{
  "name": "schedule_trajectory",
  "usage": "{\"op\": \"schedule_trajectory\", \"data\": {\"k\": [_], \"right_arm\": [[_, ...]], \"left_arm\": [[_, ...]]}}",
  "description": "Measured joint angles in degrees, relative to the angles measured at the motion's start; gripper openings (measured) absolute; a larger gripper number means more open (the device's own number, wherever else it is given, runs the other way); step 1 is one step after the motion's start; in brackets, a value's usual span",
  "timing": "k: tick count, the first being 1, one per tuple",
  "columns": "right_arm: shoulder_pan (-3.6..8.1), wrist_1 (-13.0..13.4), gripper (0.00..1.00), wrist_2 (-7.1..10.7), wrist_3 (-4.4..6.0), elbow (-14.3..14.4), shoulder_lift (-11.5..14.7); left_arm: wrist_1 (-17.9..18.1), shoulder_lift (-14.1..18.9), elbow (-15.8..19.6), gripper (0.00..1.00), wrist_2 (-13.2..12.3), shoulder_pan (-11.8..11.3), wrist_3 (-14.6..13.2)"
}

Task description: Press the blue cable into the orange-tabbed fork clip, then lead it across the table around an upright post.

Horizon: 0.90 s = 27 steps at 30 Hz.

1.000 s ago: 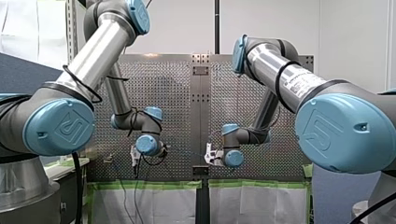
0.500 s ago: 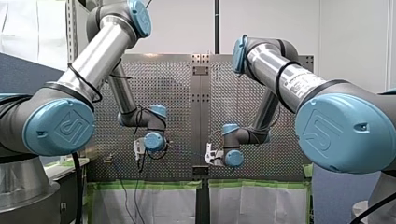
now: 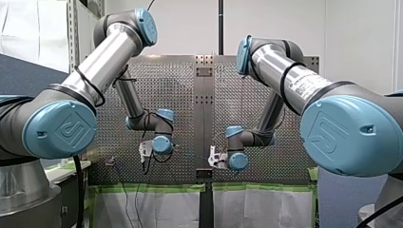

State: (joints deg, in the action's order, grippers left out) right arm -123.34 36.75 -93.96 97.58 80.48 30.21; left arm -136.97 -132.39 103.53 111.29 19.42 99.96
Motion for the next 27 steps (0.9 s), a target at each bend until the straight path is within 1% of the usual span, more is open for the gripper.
{"op": "schedule_trajectory", "data": {"k": [6, 9, 15, 27], "right_arm": [[-0.01, 0.0, 0.00, 0.04, -0.03, 0.0, 0.0], [-0.01, 0.0, 0.00, 0.07, -0.07, 0.0, 0.0], [0.03, -0.1, 0.00, 0.09, -0.09, 0.0, 0.0], [0.05, 0.0, 0.00, 0.09, -0.13, 0.0, 0.0]], "left_arm": [[-2.8, -3.5, -3.0, 1.00, 0.3, 0.3, -0.6], [-3.2, -4.6, -3.8, 1.00, 1.3, 0.4, -0.6], [-3.2, -5.0, -4.9, 1.00, 2.7, 0.4, -0.6], [-3.2, -4.9, -5.5, 1.00, 2.6, -0.1, -0.5]]}}
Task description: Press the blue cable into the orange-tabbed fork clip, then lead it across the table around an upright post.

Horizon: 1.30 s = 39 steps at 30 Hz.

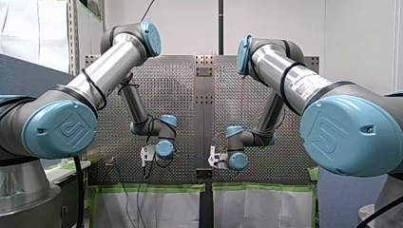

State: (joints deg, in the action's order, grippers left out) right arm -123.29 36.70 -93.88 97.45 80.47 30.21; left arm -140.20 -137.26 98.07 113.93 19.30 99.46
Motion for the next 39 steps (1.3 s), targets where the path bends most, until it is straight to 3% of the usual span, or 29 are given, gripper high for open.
{"op": "schedule_trajectory", "data": {"k": [12, 13, 14, 15, 17, 18, 19, 20, 21, 23, 29, 39], "right_arm": [[0.01, 0.0, 0.00, 0.00, -0.04, 0.0, 0.0], [0.00, 0.0, 0.00, 0.00, -0.04, 0.0, 0.0], [0.00, 0.0, 0.00, 0.00, -0.05, 0.0, 0.0], [0.00, 0.0, 0.00, 0.00, -0.04, 0.0, 0.0], [-0.01, 0.0, 0.00, 0.00, -0.05, 0.0, 0.0], [-0.01, 0.0, 0.00, 0.00, -0.05, 0.0, 0.0], [-0.01, 0.0, 0.00, 0.00, -0.05, 0.0, 0.0], [-0.01, -0.1, 0.00, 0.00, -0.05, 0.0, 0.0], [-0.02, -0.1, 0.00, 0.00, -0.05, 0.0, 0.0], [-0.01, -0.1, 0.00, 0.00, -0.05, 0.0, 0.0], [-0.04, -0.2, 0.00, 0.00, -0.05, 0.0, 0.0], [0.02, -1.0, 0.00, -0.67, -0.37, 0.0, 0.2]], "left_arm": [[0.1, 0.0, -1.0, 1.00, 0.1, 0.4, 0.2], [0.1, 0.0, -1.0, 0.94, 0.2, 0.4, 0.2], [0.1, 0.1, -1.0, 0.76, 0.2, 0.4, 0.2], [0.1, 0.1, -1.0, 0.76, 0.2, 0.4, 0.2], [0.1, 0.0, -1.0, 0.49, 0.2, 0.5, 0.2], [0.1, 0.0, -1.0, 0.49, 0.2, 0.5, 0.1], [0.2, 0.0, -1.0, 0.32, 0.2, 0.5, 0.1], [0.4, 0.0, -1.0, 0.22, 0.2, 0.5, 0.0], [0.6, 0.0, -1.0, 0.22, 0.2, 0.5, 0.0], [1.4, 0.0, -1.0, 0.00, 0.1, 0.5, -0.2], [3.9, 0.1, -1.0, 0.00, 0.0, 0.5, -1.1], [4.7, 2.4, -1.0, 0.00, -0.1, 0.6, -1.2]]}}
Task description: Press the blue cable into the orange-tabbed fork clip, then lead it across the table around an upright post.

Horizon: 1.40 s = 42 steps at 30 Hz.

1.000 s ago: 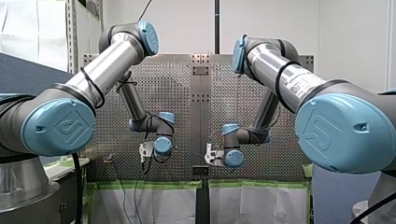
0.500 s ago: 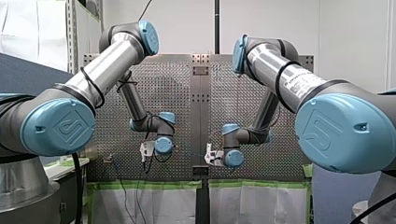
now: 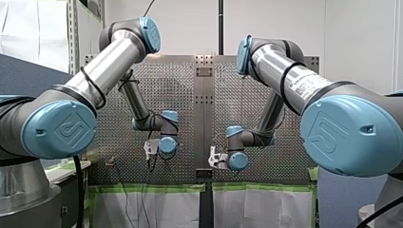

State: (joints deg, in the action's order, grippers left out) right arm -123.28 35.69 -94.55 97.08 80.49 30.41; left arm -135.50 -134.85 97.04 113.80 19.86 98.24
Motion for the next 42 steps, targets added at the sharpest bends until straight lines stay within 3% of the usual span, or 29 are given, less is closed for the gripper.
{"op": "schedule_trajectory", "data": {"k": [4, 10, 26, 42], "right_arm": [[0.10, -1.0, 0.00, -1.66, -0.52, 0.0, 1.6], [0.09, -3.7, 0.00, -2.38, -0.66, 0.0, 5.3], [-0.39, -7.5, 0.00, -2.47, -0.67, 0.0, 14.9], [-0.22, -8.3, 0.00, -2.42, -0.74, 0.0, 24.1]], "left_arm": [[0.0, 2.0, 0.0, 0.00, -0.1, 0.2, 0.0], [-0.1, 5.0, 0.0, 0.00, -0.4, 1.0, 0.2], [-0.5, 9.5, 0.0, 0.00, -1.0, 4.2, 0.5], [-0.9, 11.1, 0.0, 0.00, -1.0, 6.1, 0.5]]}}
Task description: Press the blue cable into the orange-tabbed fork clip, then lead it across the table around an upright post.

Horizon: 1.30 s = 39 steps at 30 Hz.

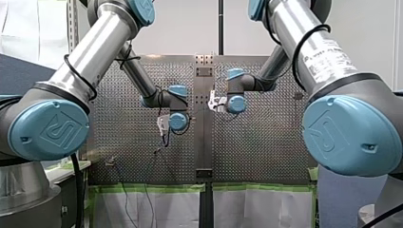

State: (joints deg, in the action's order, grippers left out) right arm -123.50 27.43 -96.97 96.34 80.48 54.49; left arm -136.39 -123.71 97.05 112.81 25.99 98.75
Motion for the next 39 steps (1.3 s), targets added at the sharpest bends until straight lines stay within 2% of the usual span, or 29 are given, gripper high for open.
{"op": "schedule_trajectory", "data": {"k": [11, 16, 21, 26, 32, 39], "right_arm": [[-0.08, -2.1, 0.00, 0.18, -0.03, -1.3, 6.9], [-0.25, -2.9, 0.00, 0.25, -0.41, -1.6, 9.5], [-0.28, -3.0, 0.00, 0.39, -0.51, -1.7, 10.1], [-0.29, -3.2, 0.00, 0.45, -0.48, -1.8, 10.3], [0.01, -3.4, 0.00, 0.46, -0.32, -1.8, 11.0], [0.43, -3.6, 0.00, 0.45, -0.20, -2.3, 12.2]], "left_arm": [[-3.0, 0.2, 0.0, 0.00, 0.1, 0.5, 0.0], [-3.4, 0.5, 0.0, 0.00, 0.0, 0.5, 0.1], [-3.7, 2.4, -0.6, 0.00, -0.1, 0.5, 1.5], [-6.2, 4.3, -3.4, 0.00, -0.4, 0.9, 2.6], [-9.3, 4.5, -7.2, 0.00, -0.5, 1.3, 4.2], [-10.4, 4.6, -10.6, 0.00, -0.6, 1.4, 4.8]]}}
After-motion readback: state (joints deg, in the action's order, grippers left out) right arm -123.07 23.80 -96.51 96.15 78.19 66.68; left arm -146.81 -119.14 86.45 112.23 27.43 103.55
